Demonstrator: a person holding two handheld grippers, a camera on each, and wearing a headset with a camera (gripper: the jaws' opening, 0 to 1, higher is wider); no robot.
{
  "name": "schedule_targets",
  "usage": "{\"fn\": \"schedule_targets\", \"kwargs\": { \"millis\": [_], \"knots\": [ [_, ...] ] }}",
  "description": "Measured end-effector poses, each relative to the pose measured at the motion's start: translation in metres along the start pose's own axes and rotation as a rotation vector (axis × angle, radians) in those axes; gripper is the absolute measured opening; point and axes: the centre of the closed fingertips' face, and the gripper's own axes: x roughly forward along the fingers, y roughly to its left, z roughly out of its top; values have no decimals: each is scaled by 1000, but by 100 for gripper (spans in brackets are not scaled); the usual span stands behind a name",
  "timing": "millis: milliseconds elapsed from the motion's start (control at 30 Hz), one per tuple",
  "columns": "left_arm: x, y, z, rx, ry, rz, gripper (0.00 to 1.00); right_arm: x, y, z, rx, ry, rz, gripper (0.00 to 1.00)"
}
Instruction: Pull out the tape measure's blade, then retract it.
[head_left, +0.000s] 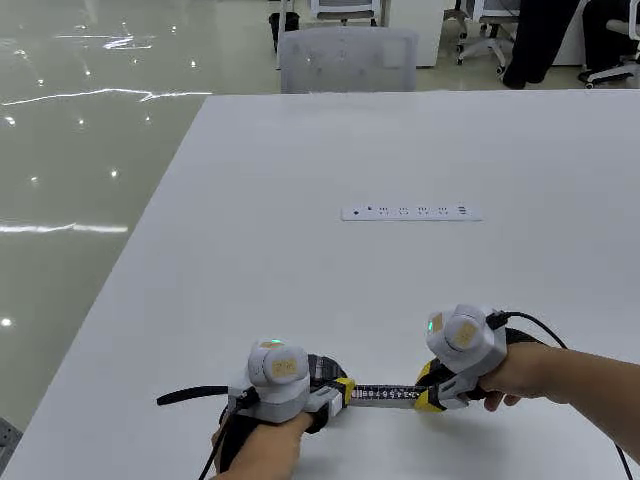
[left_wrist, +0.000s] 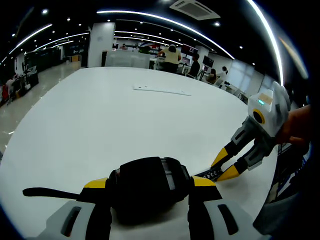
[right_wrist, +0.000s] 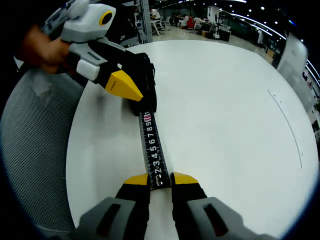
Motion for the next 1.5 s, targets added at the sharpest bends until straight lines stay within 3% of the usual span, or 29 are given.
{"fn": "schedule_targets", "kwargs": {
  "millis": [1500],
  "knots": [
    [-1, 0, 1, -23, 4, -20, 58, 25, 12, 41, -11, -45, 17, 14]
  ]
}}
